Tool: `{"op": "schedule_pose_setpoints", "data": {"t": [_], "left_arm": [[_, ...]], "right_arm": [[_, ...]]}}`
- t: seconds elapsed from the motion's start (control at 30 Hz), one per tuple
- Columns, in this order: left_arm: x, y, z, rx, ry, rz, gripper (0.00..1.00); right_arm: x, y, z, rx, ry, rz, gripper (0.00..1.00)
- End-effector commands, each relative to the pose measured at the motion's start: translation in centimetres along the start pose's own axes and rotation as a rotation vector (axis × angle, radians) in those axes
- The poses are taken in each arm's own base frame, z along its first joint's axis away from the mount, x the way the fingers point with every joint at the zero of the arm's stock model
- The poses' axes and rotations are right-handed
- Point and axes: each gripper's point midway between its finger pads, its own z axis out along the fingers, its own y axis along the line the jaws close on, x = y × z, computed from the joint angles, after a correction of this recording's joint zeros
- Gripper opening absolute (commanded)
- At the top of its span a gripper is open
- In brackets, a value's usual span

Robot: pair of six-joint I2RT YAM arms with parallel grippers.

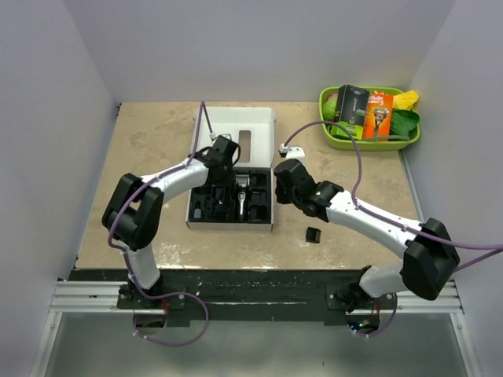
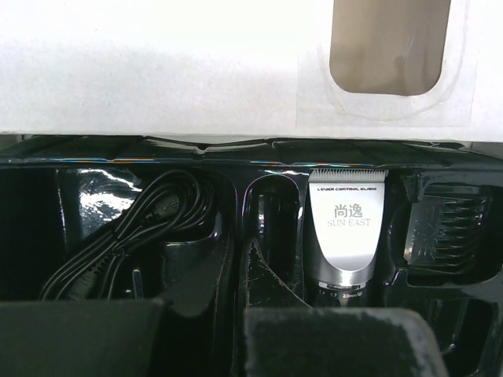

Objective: Sort the hair-cutting tools

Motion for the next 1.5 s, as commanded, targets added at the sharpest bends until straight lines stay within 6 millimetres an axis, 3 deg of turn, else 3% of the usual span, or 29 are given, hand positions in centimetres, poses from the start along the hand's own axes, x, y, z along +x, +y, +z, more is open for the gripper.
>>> {"op": "schedule_pose_setpoints", "data": {"t": [0.0,0.2,0.63,0.87,1.03,1.23,1.4,1.47], "left_arm": [[-1.1,-1.6,-3.0,0.103,-0.055,-0.043,0.0],[-0.9,-3.1,-3.5,0.131,-0.061,-0.106,0.0],[-1.7,-6.4,-1.7,0.143,-0.061,-0.252,0.0],[-1.5,-7.3,-1.8,0.155,-0.058,-0.24,0.23],[-3.3,-7.5,-4.2,0.181,-0.094,-0.214,0.31],[-5.1,-6.6,-7.9,0.174,-0.138,-0.149,0.36],[-7.0,-3.2,-11.8,0.103,-0.211,-0.107,0.38],[-7.5,-0.8,-12.5,0.072,-0.229,-0.107,0.38]], "right_arm": [[-2.1,-0.4,-2.5,0.002,-0.065,0.049,0.0],[-1.7,-0.8,-3.4,-0.005,-0.062,0.081,0.0],[-1.8,-0.9,-3.8,0.0,-0.052,0.088,0.0],[-2.0,-0.5,-3.7,-0.004,-0.051,0.084,0.0],[-2.3,0.1,-3.3,-0.01,-0.05,0.074,0.0],[-3.7,2.4,-2.4,-0.051,-0.054,0.059,0.0],[-4.0,5.3,0.3,-0.116,-0.037,0.061,0.0],[-4.1,6.2,1.1,-0.137,-0.033,0.063,0.0]]}}
